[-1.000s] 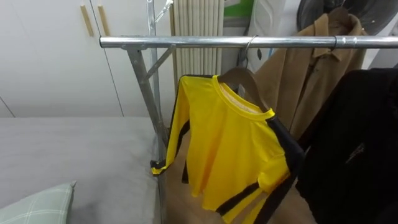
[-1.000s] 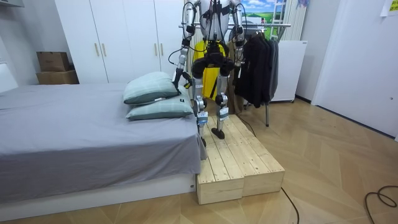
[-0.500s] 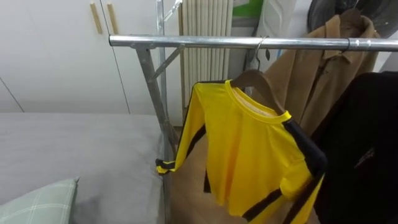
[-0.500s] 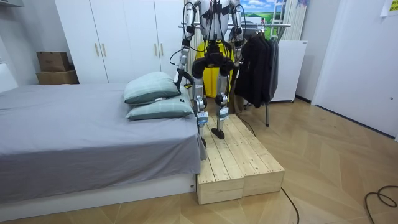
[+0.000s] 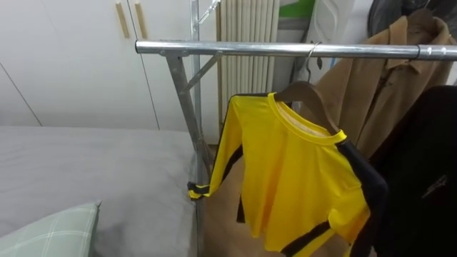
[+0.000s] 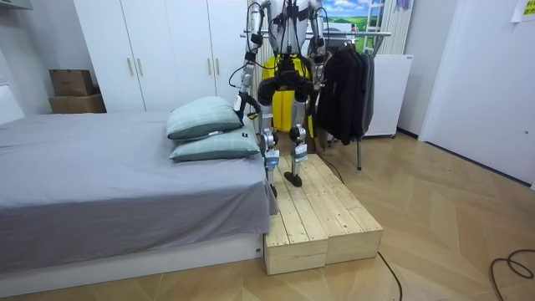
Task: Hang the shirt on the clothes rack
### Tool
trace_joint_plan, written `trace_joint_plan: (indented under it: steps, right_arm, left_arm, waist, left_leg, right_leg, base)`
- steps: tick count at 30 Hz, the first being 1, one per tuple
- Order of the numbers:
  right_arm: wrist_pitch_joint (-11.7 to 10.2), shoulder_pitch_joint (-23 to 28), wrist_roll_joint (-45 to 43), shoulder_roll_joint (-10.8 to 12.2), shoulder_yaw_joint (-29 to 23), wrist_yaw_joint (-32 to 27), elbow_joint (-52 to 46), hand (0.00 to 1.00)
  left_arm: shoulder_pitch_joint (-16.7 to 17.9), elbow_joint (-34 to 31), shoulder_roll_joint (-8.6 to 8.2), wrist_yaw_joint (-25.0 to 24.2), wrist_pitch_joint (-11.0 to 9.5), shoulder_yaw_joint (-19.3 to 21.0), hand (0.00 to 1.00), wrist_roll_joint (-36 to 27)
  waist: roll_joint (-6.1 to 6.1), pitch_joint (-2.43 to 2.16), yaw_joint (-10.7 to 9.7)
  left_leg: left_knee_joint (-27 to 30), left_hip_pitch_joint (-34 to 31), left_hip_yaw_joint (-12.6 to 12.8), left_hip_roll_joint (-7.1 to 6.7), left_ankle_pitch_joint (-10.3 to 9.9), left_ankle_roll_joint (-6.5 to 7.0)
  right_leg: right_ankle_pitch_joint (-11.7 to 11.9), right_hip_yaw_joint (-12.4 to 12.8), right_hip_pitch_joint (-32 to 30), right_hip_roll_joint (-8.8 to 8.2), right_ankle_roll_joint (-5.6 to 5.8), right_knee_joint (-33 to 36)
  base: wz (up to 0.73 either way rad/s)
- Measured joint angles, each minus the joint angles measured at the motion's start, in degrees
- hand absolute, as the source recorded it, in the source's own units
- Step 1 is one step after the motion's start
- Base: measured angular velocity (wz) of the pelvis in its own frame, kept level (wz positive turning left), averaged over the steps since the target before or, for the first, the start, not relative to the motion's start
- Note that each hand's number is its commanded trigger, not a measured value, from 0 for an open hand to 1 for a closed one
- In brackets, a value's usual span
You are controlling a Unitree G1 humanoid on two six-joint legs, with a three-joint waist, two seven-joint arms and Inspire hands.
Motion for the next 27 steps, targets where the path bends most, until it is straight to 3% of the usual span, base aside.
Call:
trace_joint_plan:
  steps: [8, 15, 20, 24, 26, 27]
  right_arm:
    - [0.0, 0.0, -0.2, -0.1, 1.9, 0.2, -1.1, 0.00]
    - [-0.2, -0.7, -6.4, -0.3, 3.0, 0.1, -2.4, 0.00]
    - [-0.3, -1.5, -7.0, -0.5, 5.0, -0.1, -2.7, 0.00]
    - [-0.7, -1.8, -7.2, -0.6, 6.3, -0.4, -2.4, 0.00]
    - [-0.7, -1.6, -7.7, -0.6, 6.2, -0.4, -2.4, 0.00]
    - [-0.7, -1.6, -8.5, -0.8, 5.8, -0.4, -2.3, 0.00]
  left_arm:
    - [0.0, 0.1, -0.09, 0.3, -1.2, -0.6, 0.00, 0.1]
    - [-1.6, 0.2, -0.86, 2.3, -3.2, -3.0, 0.00, 0.0]
    - [-2.1, -0.5, -1.24, 2.8, -6.2, -4.4, 0.00, 0.0]
    - [-1.8, -0.6, -1.22, 3.3, -8.2, -5.3, 0.00, 0.0]
    - [-2.4, -1.2, -1.14, 2.9, -8.7, -5.2, 0.00, 0.1]
    - [-2.5, -1.9, -1.00, 2.5, -8.8, -5.3, 0.00, 0.4]
  waist:
    - [0.22, -0.01, 0.4]
    - [1.09, -0.32, 1.4]
    - [1.67, -0.44, 1.7]
    - [1.73, -0.36, 2.5]
    - [1.73, -0.35, 2.5]
    - [1.65, -0.40, 2.2]
  left_leg:
    - [0.8, -0.4, -0.4, 0.07, 0.0, 0.01]
    - [2.1, -3.0, -4.6, -0.67, 0.5, 0.02]
    - [4.1, -6.4, -7.5, -1.07, 0.9, -0.31]
    - [4.8, -8.4, -7.1, -0.77, 2.2, -0.89]
    - [5.2, -10.2, -4.4, -0.51, 3.4, -0.71]
    - [5.4, -11.2, -1.2, -0.29, 4.4, -0.29]
  right_leg:
    - [0.0, -0.5, -0.1, -0.45, -0.08, 0.1]
    - [-1.3, -4.8, -1.7, -1.96, -0.43, 2.3]
    - [-3.0, -8.1, -4.0, -3.03, -1.13, 5.0]
    - [-3.3, -12.2, -4.2, -3.97, -1.93, 4.8]
    - [-3.5, -15.6, -4.2, -5.10, -2.19, 4.3]
    - [-3.7, -18.2, -4.2, -6.04, -2.28, 3.9]
  base:
    - [0.02]
    - [0.30]
    - [0.39]
    - [0.51]
    - [1.00]
    - [1.26]
